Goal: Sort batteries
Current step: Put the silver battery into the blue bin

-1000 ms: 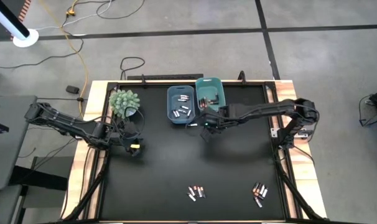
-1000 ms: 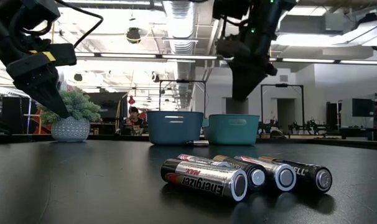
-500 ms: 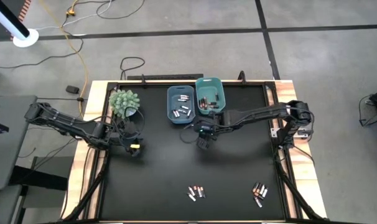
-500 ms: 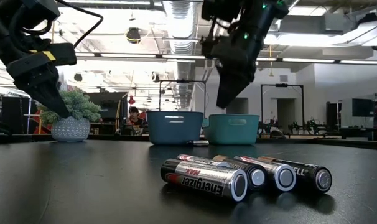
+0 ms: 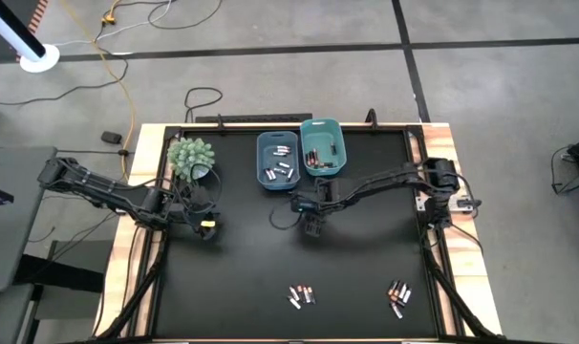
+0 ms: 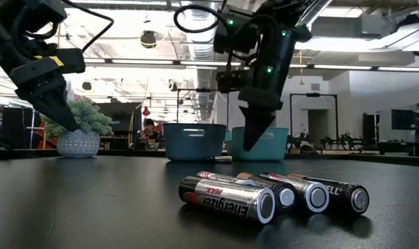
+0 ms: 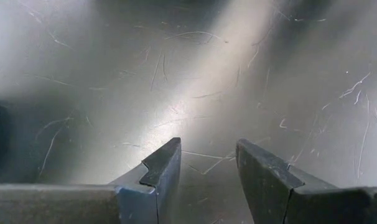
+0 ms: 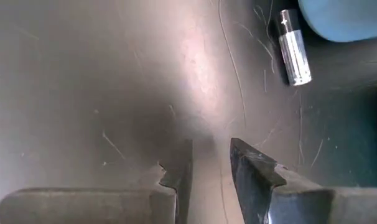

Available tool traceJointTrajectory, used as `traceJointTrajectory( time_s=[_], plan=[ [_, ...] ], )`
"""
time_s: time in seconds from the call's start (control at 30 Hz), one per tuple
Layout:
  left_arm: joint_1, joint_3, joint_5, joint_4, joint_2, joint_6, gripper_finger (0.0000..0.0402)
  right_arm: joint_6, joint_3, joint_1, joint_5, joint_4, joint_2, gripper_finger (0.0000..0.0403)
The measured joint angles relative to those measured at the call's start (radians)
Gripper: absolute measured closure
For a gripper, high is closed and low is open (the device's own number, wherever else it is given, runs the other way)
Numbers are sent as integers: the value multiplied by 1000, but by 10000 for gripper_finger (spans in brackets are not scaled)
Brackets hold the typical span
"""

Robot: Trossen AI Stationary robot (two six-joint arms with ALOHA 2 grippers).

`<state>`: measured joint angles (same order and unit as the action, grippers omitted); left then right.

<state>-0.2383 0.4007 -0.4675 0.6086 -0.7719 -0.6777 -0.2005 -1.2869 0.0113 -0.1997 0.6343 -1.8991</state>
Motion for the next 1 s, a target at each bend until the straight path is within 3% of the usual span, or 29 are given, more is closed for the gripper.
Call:
traceJointTrajectory(
  time_s=[0.17, 0.5, 0.73, 1.0],
  plan=[
    [0, 0, 0, 0, 0, 0, 253, 9, 0, -2, 0, 0, 9, 261],
    [0, 0, 0, 0, 0, 0, 253, 39, 0, -36, -19, -54, 7, 142],
    [0, 0, 0, 0, 0, -46, 253, 48, -2, -78, -23, -259, -19, 134],
    [0, 0, 0, 2, 0, -53, 253, -35, 0, -118, -24, -283, -88, 134]
  ],
)
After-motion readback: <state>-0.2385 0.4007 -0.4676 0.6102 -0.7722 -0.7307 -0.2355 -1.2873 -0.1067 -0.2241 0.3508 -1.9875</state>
